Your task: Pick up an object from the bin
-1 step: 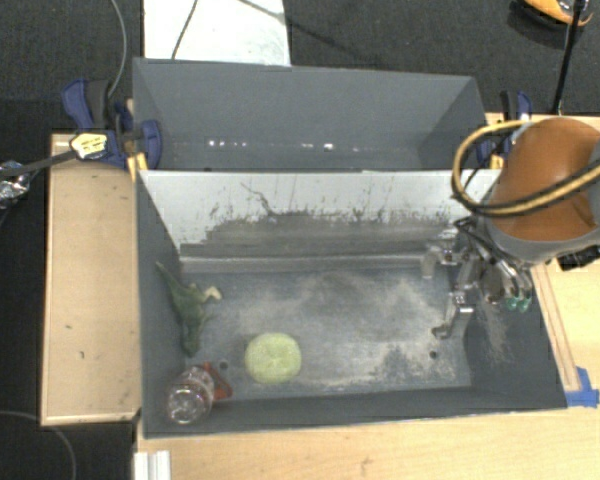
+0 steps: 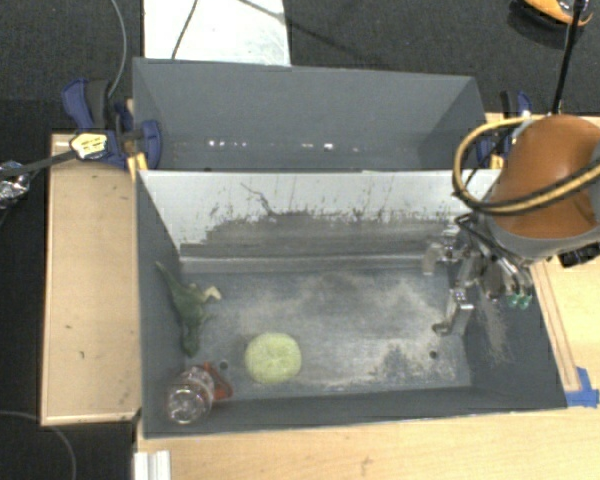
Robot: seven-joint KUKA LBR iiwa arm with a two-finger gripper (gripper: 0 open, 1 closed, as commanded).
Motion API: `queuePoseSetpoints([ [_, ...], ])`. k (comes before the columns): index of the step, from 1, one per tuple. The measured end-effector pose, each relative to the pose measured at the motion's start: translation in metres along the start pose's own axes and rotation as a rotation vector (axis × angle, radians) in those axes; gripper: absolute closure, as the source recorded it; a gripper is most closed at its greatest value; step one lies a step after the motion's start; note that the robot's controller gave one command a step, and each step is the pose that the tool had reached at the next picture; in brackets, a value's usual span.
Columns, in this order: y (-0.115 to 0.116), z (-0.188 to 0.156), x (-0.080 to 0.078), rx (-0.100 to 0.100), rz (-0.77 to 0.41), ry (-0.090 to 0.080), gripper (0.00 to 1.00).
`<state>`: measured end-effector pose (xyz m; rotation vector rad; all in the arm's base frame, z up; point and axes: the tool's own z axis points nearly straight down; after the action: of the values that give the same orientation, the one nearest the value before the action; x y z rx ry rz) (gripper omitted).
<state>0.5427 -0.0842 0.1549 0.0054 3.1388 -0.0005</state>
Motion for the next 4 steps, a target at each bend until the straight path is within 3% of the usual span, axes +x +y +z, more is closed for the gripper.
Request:
queuePoseSetpoints([
  [1, 0.041, 0.042, 0.023, 0.000, -0.083, -0.002, 0.00],
  [2, 0.056, 0.066, 0.019, -0.003, -0.039, 0.000, 0.00],
  [3, 0.079, 0.035, 0.003, 0.001, -0.015, 0.006, 0.00],
  [4, 0.090, 0.031, 0.022, -0.002, -0.030, -0.012, 0.00],
])
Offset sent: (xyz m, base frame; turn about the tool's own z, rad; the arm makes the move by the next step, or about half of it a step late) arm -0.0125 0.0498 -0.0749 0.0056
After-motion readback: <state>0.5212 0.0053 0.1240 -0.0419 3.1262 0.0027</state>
